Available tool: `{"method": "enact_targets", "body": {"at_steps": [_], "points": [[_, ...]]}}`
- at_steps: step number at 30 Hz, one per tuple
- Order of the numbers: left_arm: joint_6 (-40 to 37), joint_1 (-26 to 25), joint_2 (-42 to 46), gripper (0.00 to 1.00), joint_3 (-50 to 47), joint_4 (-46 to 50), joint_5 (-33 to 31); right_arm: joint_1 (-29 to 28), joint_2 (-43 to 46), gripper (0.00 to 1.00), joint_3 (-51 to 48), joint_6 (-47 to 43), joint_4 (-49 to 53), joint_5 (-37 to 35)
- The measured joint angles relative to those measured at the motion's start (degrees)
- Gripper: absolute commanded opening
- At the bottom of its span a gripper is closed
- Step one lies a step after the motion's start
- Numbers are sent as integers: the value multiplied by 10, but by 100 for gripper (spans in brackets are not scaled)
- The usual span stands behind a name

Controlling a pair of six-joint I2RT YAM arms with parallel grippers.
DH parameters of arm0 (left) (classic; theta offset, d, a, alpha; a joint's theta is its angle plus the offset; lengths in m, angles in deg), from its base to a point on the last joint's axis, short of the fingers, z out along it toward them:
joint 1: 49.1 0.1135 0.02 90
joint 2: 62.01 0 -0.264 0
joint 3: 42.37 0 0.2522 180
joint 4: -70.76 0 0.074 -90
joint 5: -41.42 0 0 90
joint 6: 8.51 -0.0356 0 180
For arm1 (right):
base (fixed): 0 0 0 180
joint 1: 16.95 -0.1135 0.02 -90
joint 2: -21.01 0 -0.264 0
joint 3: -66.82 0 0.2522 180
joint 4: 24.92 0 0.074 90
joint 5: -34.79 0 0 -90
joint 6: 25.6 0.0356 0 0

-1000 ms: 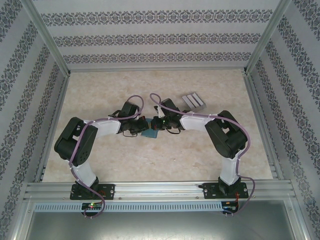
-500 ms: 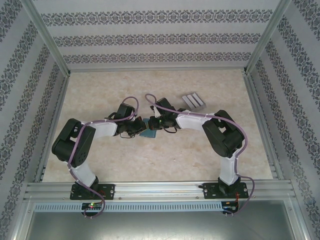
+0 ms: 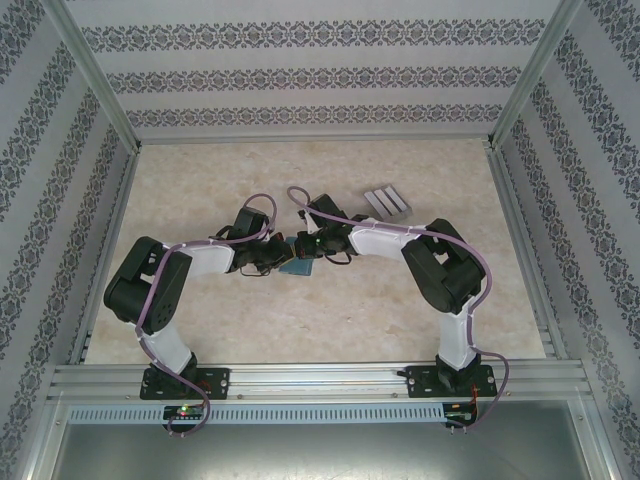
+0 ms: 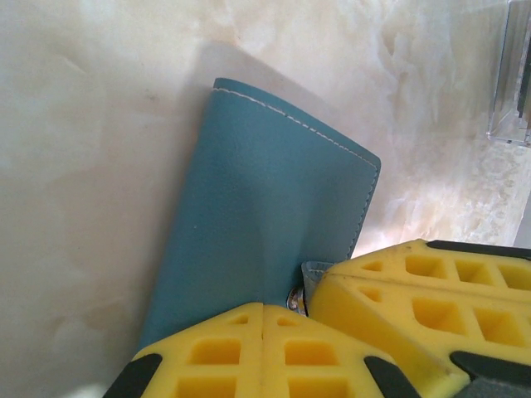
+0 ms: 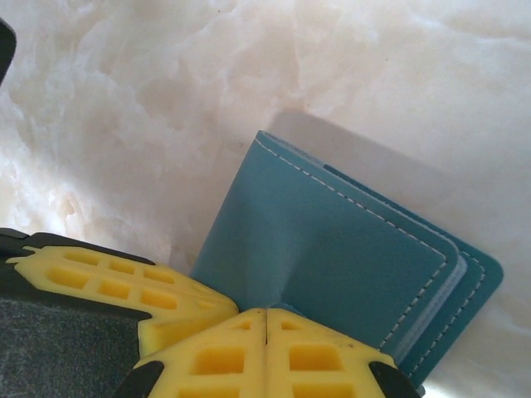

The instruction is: Put the credit cards into the card holder

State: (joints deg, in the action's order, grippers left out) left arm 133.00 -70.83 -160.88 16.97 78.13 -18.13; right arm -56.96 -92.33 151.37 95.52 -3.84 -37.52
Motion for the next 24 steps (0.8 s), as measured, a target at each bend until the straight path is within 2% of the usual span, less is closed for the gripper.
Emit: {"method": "enact_targets", "body": {"at_steps": [7,14,18,24], "points": [[-29,10,42,0,3,84,-30,-4,-7,0,5,0,-7,4],[-41,24,57,0,3,105,-42,-14,-9,0,8,-1,-7,-3],[-41,27,46,0,1,105,-42,-30,-10,0,14,-12,1,-31],[-38,31,37,0,-1,98,-38,-64,-23,0,46,-34,41,-120]]}}
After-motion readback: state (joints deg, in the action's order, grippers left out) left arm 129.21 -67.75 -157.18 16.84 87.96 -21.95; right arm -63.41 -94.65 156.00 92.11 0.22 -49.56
